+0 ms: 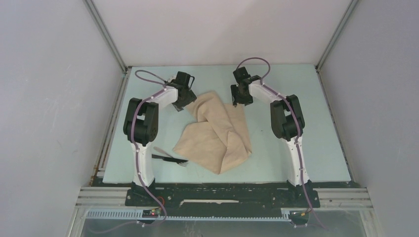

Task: Fold the napkin into a case and place the utensils inside
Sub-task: Pick up the crumpled napkin from the center of the board, then flatten out the crumpled napkin at the center of the board.

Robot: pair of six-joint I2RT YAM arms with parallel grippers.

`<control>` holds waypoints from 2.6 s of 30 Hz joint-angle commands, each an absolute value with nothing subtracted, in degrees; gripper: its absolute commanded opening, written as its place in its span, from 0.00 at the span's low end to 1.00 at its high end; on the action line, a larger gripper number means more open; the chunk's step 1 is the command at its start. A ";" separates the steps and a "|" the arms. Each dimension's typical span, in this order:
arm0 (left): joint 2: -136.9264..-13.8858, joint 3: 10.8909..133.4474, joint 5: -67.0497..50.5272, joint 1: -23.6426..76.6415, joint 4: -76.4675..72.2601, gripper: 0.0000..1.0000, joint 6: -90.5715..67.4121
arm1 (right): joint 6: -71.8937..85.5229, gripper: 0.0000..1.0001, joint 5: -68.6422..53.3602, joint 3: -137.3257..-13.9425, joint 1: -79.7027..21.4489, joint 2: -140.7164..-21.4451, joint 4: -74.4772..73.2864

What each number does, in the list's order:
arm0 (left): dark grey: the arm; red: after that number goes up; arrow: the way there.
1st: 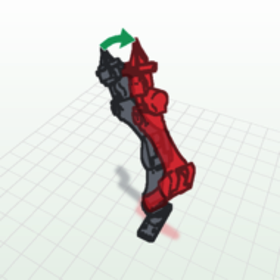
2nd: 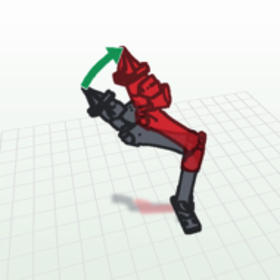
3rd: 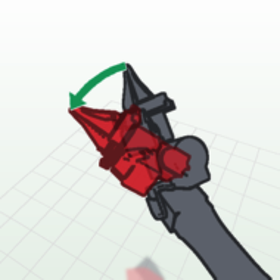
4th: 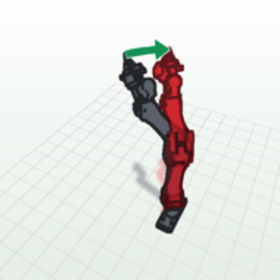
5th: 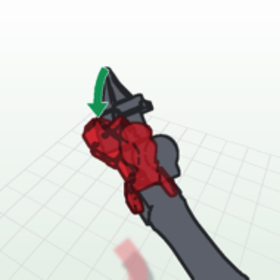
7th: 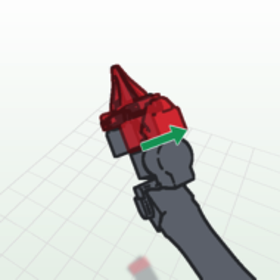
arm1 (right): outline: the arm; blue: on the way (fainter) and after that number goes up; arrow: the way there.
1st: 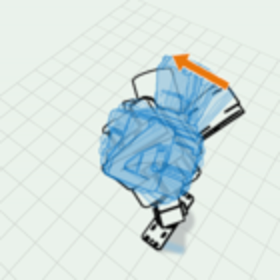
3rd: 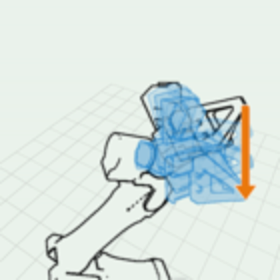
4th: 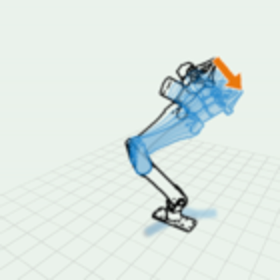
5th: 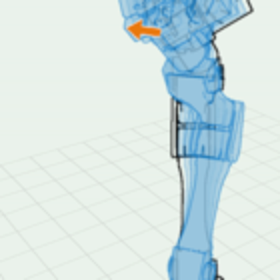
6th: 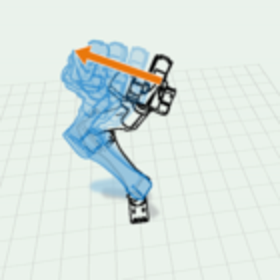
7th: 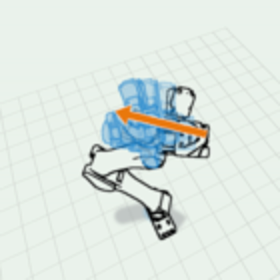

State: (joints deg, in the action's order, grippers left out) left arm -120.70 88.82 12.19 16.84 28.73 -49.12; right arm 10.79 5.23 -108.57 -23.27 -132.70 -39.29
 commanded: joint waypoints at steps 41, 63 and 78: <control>-63.64 78.98 39.43 32.18 20.04 0.00 -23.59 | 10.79 0.00 23.59 -69.79 -28.28 -53.95 -23.86; -67.74 88.51 39.54 36.26 12.68 0.00 -19.17 | 11.01 0.00 28.68 -72.87 -23.95 -48.90 -20.00; -137.97 139.95 27.96 21.73 22.14 0.00 -22.03 | 13.84 0.02 0.63 -92.75 4.51 -114.72 -10.46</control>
